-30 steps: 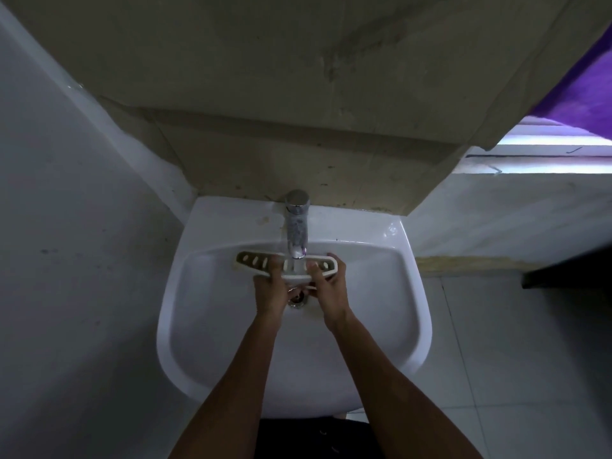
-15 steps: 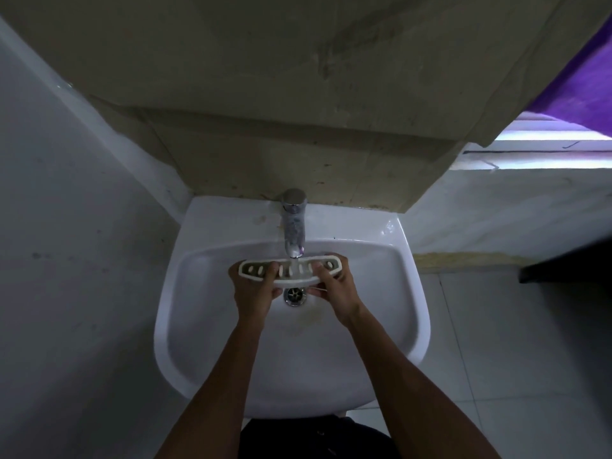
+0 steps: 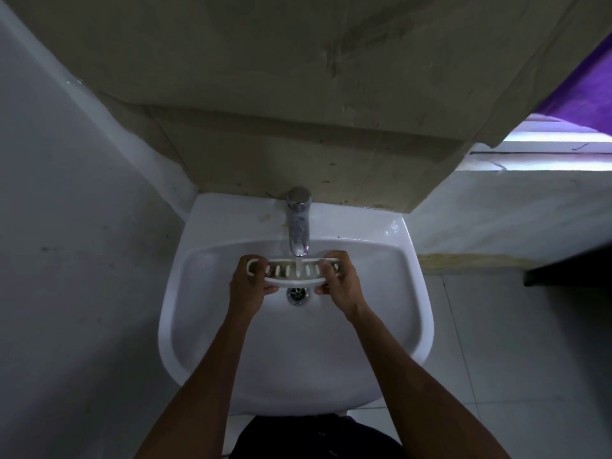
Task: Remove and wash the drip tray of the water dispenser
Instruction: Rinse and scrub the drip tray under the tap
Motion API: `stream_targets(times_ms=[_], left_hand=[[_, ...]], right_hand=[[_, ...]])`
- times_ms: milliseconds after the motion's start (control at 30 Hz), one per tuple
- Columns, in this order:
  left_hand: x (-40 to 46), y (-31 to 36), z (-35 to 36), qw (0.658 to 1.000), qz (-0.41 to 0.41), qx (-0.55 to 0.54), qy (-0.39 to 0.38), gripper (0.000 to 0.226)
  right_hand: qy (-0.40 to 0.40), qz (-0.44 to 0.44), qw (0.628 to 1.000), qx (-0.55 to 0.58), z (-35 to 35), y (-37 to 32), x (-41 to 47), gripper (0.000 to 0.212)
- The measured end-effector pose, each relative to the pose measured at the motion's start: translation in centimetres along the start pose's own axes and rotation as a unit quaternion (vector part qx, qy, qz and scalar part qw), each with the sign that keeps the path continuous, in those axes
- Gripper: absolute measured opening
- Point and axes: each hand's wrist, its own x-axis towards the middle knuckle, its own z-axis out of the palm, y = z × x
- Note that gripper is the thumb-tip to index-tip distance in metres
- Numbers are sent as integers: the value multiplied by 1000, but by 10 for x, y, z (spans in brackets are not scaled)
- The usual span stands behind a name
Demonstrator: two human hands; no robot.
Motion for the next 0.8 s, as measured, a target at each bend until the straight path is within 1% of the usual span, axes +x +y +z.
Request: stream_targets(times_ms=[100,167,300,367,467,600,733,800], left_hand=[[-2,-2,-4,1000,11,7,3,11],[-2,-5,-8,1000,11,20,-1,10],[-1,-6,-8,997,6,59,-40,25],[0,-3,-6,997,-5,63,-46,30],[2,2,-5,996,-31,68,-56,34],[3,6,-12,996,-51,33,-71,33],[-2,4,-19,992,-85,-37,-88,30],[-4,2,-20,993,-75,-23,-87,29]], right_hand=[[-4,-17,1000,-12,-1,-4,2,17],[-3,-17,1000,-13,-5,-6,4,20],[-9,-24,999,-29,-8,-8,6,24],[-5,-13,1000,-18,-9,-7,6,28],[-39,14,999,5,-13,-8,6,33],[-100,56,992,56,-17,-12,3,37],[-108,93,983,116,-22,-13,1,40],[-107,91,983,120,-24,-13,0,39]])
